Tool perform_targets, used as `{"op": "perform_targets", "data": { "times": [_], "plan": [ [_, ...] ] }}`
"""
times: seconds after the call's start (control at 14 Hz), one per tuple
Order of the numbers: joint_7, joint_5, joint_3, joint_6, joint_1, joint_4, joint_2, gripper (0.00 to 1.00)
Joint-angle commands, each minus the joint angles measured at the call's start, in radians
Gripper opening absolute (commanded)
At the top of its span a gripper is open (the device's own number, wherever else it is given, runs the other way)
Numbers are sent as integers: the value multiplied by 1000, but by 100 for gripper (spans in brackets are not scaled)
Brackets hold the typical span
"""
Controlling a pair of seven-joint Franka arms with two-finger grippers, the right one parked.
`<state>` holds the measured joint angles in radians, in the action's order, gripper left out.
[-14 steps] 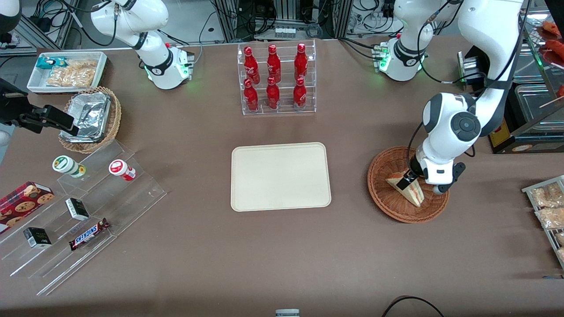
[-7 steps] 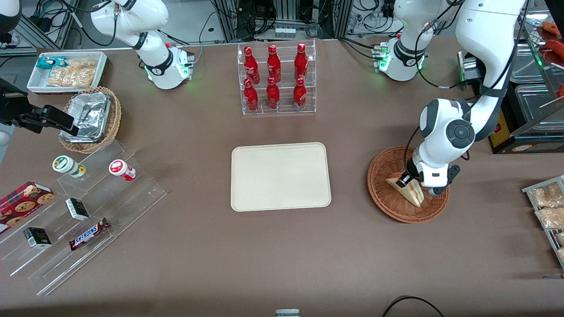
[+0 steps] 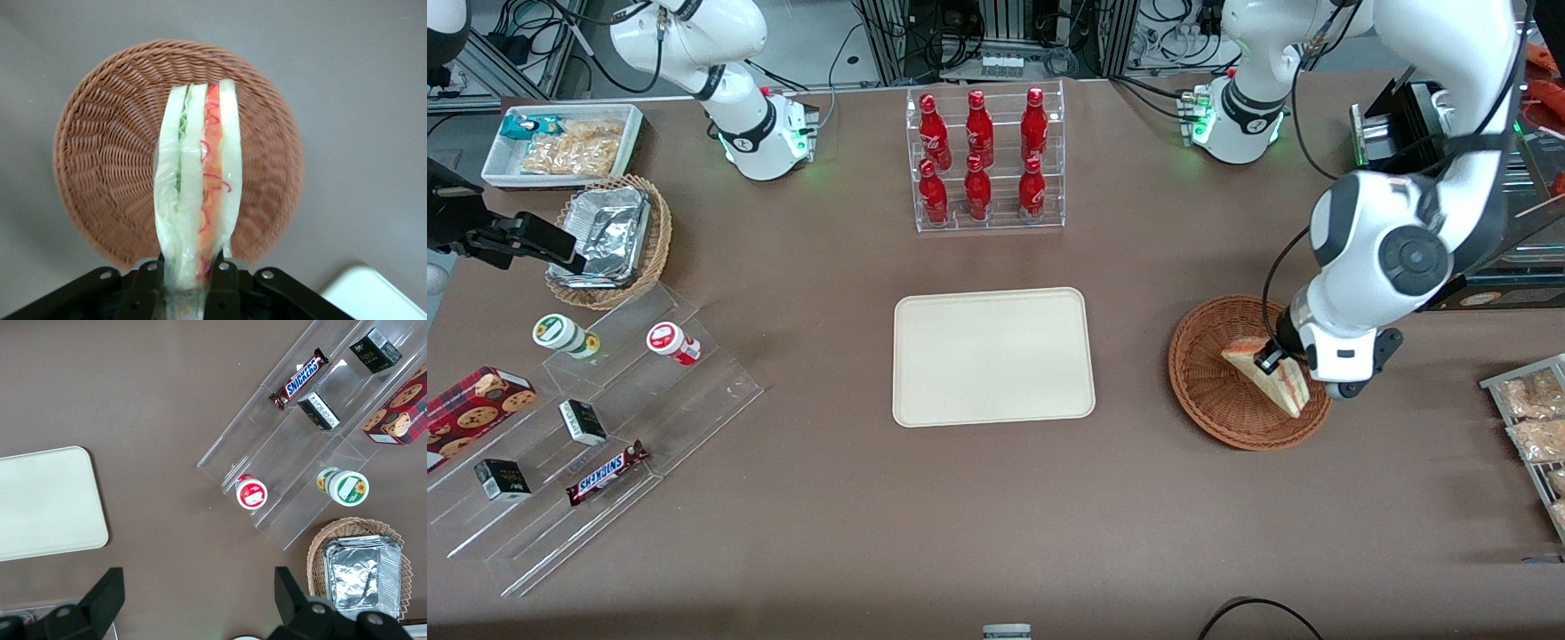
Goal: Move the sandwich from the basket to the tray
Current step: 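Lift the sandwich and carry it over the cream tray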
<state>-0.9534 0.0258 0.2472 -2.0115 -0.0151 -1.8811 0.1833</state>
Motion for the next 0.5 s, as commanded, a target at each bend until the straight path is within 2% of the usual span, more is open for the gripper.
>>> {"op": "perform_targets", "data": {
  "times": [0.0, 0.14, 0.29, 0.43],
  "plan": [
    [-24, 20, 137, 92, 4, 135, 34, 8],
    [-24, 37, 248, 82, 4, 141, 62, 8],
    [-30, 118, 358, 65, 24, 190, 131, 8],
    [-28, 140, 366, 65, 110, 265, 223, 8]
  ]
}}
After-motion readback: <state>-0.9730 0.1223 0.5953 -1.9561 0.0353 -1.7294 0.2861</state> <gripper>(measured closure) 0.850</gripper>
